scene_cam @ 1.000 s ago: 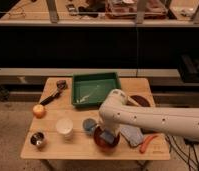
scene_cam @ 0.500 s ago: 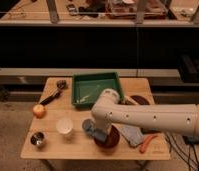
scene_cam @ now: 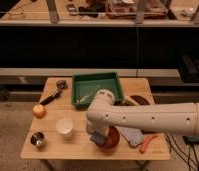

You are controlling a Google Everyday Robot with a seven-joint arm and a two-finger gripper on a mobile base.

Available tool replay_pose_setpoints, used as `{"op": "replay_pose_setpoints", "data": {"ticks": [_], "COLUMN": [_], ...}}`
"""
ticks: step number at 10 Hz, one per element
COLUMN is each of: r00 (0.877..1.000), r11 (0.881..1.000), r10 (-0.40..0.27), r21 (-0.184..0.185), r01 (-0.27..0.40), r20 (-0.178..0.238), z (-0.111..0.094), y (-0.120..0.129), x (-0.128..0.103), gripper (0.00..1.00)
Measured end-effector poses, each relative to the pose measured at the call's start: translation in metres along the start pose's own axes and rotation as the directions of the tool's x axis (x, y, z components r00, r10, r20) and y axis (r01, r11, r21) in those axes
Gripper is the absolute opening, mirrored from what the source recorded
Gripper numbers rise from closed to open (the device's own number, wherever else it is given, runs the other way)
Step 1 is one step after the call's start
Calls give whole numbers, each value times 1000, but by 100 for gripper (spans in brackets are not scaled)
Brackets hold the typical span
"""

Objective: Wipe red bowl with sponge

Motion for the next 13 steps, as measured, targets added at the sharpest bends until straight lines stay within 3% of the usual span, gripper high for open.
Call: {"op": "replay_pose_setpoints", "data": {"ticks": [1,2,3,6,10,13], "r00": [1000,1000,1000,996,993,996], "r11": [1000,999,997,992,991,996], "r10": [0,11,24,75,112,86], "r21": [-11,-52,-71,-95,-71,-35], "r01": [0,-11,-26,-79,-114,-86], "r20": [-4,-14,-20,-37,-30,-12], "z": [-2,-8,-10,-11,6,20], "y": [4,24,36,61,59,30], "x": [0,-1,0,9,30,35], "gripper": [0,0,0,0,0,0]}}
